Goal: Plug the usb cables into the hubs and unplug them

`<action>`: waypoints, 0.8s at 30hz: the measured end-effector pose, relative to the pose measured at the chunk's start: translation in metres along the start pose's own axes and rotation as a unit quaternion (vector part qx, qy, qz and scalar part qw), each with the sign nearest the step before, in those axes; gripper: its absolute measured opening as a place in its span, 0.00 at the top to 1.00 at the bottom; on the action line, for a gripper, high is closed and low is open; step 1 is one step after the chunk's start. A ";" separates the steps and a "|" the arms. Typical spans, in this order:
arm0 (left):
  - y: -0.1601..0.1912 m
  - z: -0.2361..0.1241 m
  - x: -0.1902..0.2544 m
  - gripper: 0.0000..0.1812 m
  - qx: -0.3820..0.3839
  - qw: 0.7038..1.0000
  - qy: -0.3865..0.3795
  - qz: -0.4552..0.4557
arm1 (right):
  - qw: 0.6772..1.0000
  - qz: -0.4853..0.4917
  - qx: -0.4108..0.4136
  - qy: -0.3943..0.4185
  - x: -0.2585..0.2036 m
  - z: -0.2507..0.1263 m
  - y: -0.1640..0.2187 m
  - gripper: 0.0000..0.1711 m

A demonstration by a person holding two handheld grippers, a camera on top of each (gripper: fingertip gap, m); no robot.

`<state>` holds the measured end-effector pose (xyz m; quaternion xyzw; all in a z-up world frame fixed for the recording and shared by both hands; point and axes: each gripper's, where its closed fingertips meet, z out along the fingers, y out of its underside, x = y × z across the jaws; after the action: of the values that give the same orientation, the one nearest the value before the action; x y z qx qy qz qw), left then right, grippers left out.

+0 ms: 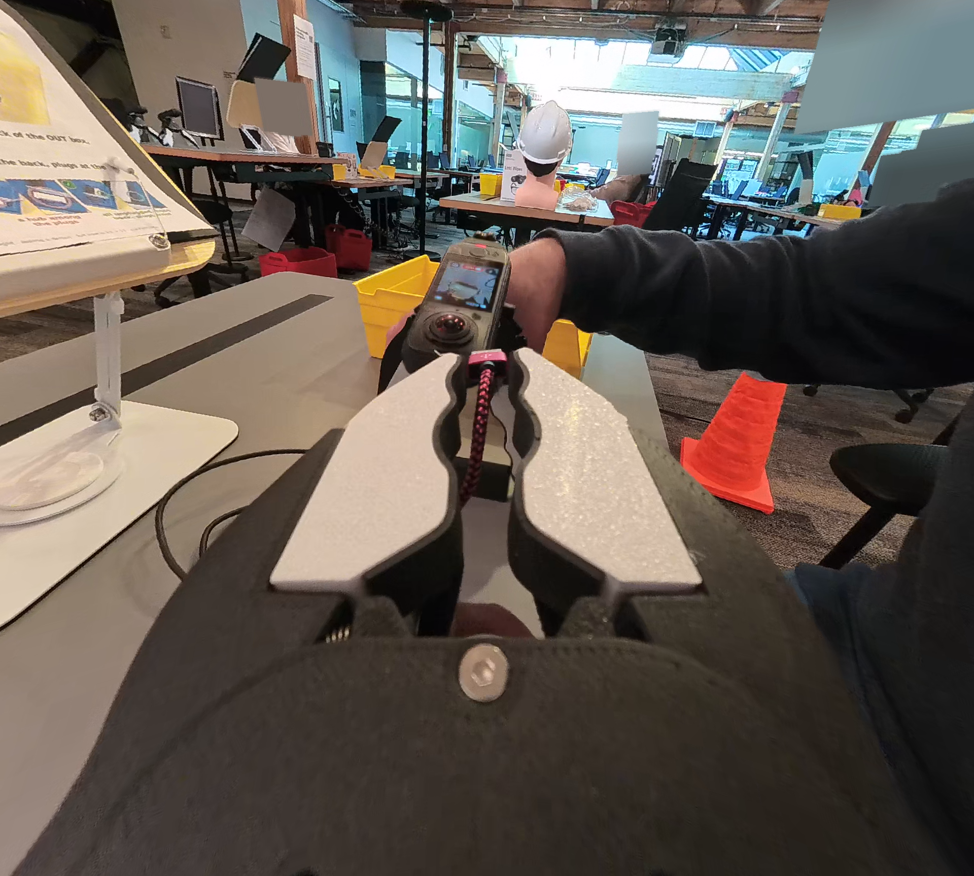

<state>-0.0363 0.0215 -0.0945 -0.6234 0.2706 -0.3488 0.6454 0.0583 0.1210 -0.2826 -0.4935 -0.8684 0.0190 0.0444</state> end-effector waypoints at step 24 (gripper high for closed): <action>0.003 -0.002 -0.007 0.92 0.001 1.000 -0.017 -0.011 | 0.895 0.147 0.420 -0.022 0.000 -0.069 -0.062 0.30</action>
<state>-0.0415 0.0260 -0.0980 -0.6317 0.2527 -0.3452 0.6465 0.0121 0.0883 -0.2091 -0.5501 -0.6981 0.3992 0.2252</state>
